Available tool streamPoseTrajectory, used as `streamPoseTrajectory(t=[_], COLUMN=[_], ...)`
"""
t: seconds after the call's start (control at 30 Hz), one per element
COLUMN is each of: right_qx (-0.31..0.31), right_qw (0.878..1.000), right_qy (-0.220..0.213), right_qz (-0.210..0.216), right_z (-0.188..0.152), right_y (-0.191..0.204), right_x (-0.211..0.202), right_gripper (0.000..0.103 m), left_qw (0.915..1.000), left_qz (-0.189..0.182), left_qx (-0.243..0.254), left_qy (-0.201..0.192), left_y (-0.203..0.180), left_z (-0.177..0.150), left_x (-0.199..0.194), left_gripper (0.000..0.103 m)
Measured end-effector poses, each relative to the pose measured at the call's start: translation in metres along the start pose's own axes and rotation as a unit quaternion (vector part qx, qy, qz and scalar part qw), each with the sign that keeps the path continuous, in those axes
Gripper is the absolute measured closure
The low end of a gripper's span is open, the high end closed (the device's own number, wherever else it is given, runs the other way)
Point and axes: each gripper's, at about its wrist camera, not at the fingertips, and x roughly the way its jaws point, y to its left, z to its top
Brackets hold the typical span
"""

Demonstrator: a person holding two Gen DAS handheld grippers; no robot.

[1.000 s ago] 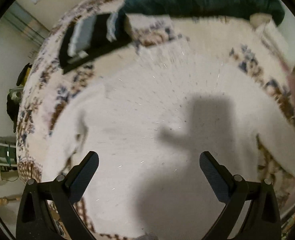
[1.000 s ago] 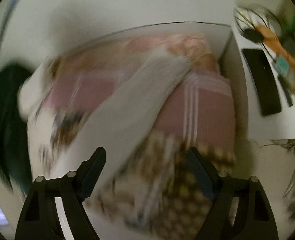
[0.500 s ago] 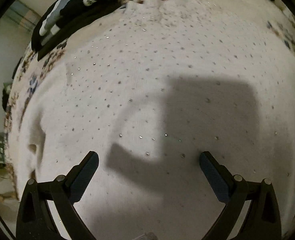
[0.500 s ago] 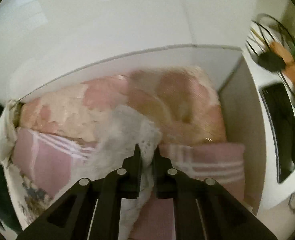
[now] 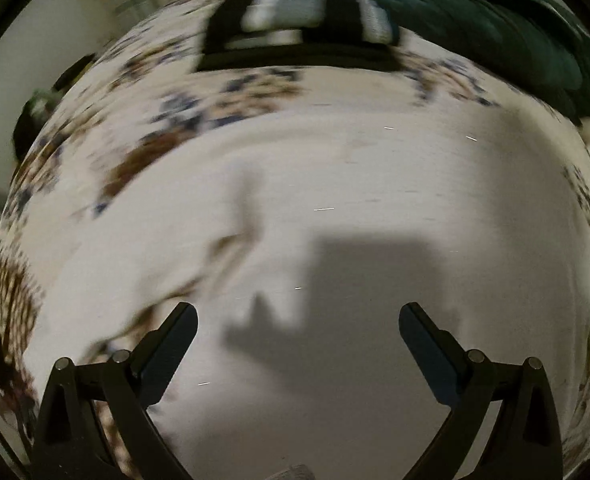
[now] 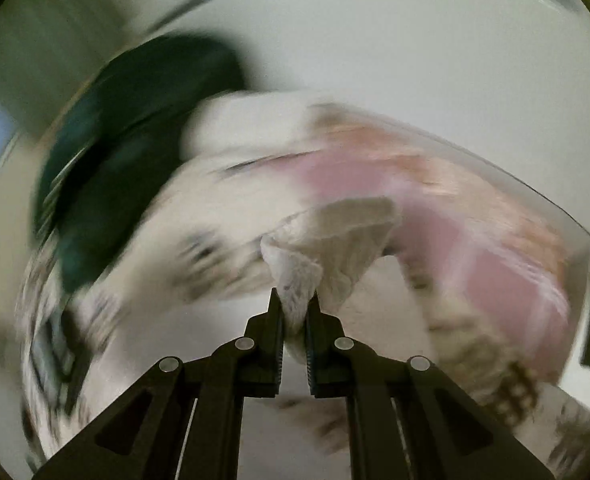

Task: Fold small clothes

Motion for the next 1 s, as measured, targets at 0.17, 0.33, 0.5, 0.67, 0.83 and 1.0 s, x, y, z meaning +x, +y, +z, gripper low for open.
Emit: streamPoseTrajectory(t=[0.17,0.33,0.5,0.67,0.83,1.0], right_qx=[-0.186,-0.314,-0.400,-0.465,-0.396,-0.362], right_qw=[0.978,0.937,0.901,0.870,0.888,0.903], right_qy=[0.050,0.097,0.132,0.150,0.220,0.224], right_qz=[0.084,0.120,0.104,0.065,0.079,0.062], right_z=[-0.089,-0.222,-0.345,-0.414,-0.394,-0.351], right_y=[0.186,0.312,0.388,0.418,0.396,0.338], right_x=[0.000,0.034,0.091,0.122,0.119,0.083], right_gripper=[0.094,0.094,0.094,0.094,0.057,0.044], left_qw=[0.9977,0.9915,0.9826,0.9750,0.9478,0.8936], left_qz=[0.026,0.069,0.099,0.109,0.098,0.005], left_qx=[-0.062,-0.110,-0.156,-0.190,-0.296,-0.431], left_qy=[0.004,-0.007,0.018,0.035,0.070,0.127], left_y=[0.092,0.168,0.226,0.265,0.307,0.330], left_z=[-0.004,-0.017,-0.038,-0.061,-0.109,-0.168], left_x=[-0.010,-0.015,-0.001,0.003,-0.004,0.013], left_gripper=[0.000,0.000,0.000,0.000,0.000,0.000])
